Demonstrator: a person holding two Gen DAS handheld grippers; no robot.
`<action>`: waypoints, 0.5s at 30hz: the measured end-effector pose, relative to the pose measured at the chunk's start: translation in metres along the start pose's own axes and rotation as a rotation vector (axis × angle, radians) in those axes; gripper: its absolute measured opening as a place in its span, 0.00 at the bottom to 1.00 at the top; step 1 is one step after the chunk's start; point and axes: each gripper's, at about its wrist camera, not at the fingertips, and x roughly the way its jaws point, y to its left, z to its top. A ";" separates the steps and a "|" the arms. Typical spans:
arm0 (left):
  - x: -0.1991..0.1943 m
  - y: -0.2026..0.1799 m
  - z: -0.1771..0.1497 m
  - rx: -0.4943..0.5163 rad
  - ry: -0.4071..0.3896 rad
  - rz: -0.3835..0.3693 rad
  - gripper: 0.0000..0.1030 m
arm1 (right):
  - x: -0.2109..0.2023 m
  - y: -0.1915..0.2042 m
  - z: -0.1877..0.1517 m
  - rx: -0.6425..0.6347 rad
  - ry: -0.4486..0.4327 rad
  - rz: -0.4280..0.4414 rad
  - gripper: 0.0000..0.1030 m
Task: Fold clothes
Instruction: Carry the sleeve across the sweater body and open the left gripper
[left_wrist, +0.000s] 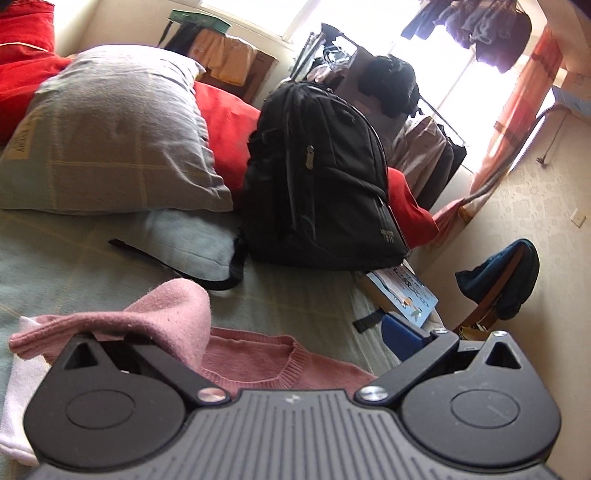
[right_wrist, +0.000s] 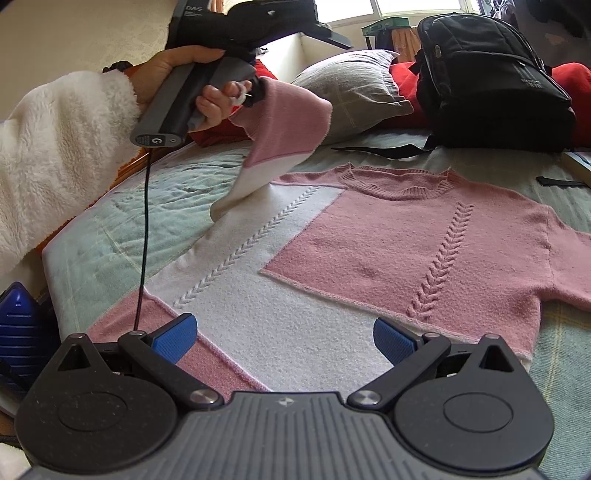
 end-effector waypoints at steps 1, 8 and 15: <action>0.002 -0.001 -0.001 0.001 0.004 -0.003 0.99 | 0.000 0.000 0.000 0.000 0.001 -0.001 1.00; 0.022 0.000 -0.019 -0.018 0.037 -0.031 0.99 | 0.006 0.002 -0.001 -0.007 0.019 -0.005 1.00; 0.046 -0.001 -0.047 -0.033 0.082 -0.067 0.99 | 0.006 -0.001 -0.002 -0.005 0.029 -0.016 1.00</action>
